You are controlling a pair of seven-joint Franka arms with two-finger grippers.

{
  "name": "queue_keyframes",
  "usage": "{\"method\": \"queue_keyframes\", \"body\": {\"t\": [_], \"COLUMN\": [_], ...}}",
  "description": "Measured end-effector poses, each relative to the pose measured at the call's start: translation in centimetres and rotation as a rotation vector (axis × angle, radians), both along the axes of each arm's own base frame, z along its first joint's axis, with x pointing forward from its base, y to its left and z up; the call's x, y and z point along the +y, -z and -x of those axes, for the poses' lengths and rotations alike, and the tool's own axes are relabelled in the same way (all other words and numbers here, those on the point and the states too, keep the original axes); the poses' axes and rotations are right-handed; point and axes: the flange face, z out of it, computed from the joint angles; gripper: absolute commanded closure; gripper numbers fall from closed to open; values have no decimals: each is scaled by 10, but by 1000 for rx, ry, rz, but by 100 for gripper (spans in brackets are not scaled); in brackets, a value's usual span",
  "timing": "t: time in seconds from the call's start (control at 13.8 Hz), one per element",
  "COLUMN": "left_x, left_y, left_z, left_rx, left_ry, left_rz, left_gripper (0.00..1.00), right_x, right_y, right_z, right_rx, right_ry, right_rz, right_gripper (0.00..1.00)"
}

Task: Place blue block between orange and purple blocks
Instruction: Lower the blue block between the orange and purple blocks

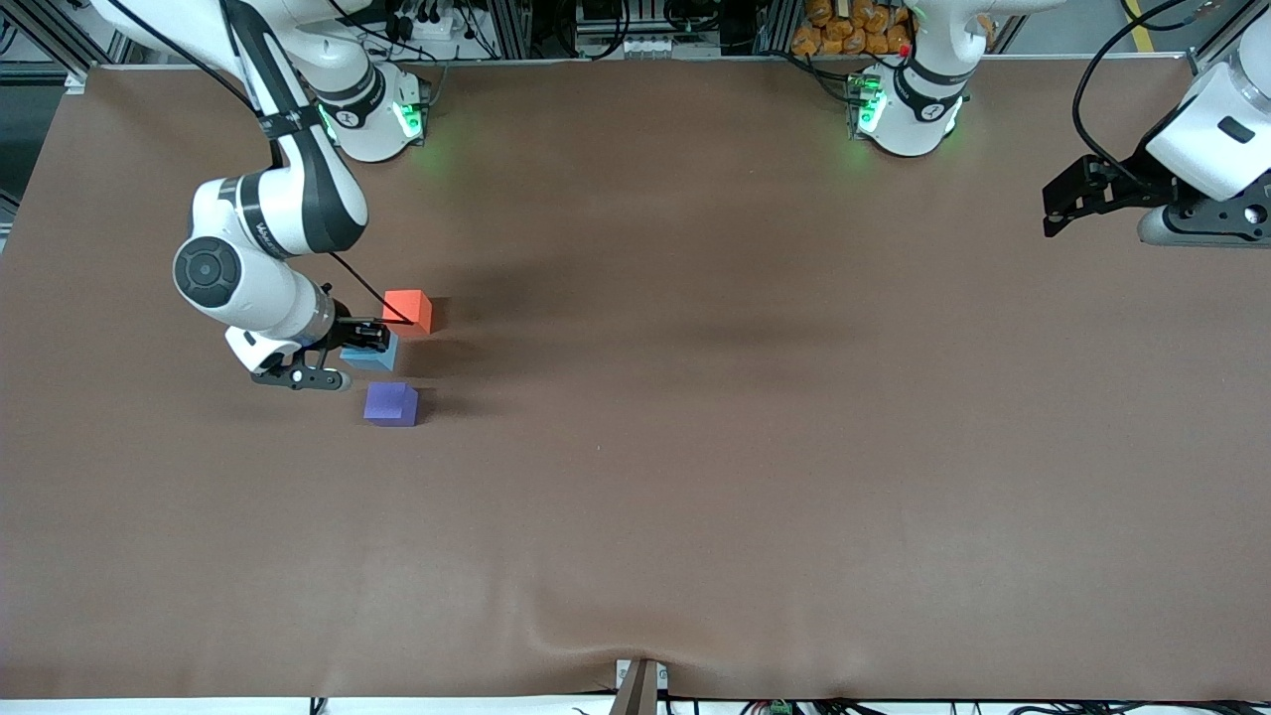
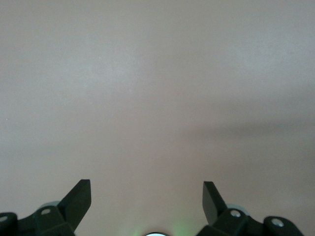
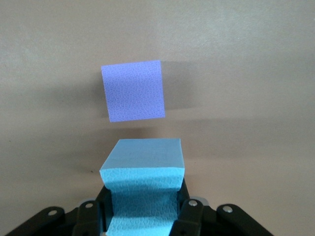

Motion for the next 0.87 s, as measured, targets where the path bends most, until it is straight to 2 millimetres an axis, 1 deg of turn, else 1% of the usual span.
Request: {"method": "queue_keyframes", "body": {"t": [0.29,0.72,0.87], "left_x": [2,14,13], "left_y": [0,1,2], "left_z": [0,-2,-2], "left_rx": [6,8,10], "left_ry": [53,41,43], "left_rz": [1,2,2], "left_gripper": [0,0,0], "right_x": [1,13,13], "right_y": [11,38,43], "right_z": [4,13,13], "right_rx": [3,-6,-3], "right_ry": [-8,-33,-34], "right_rz": [1,1,2], "right_gripper": [100,100,100]}}
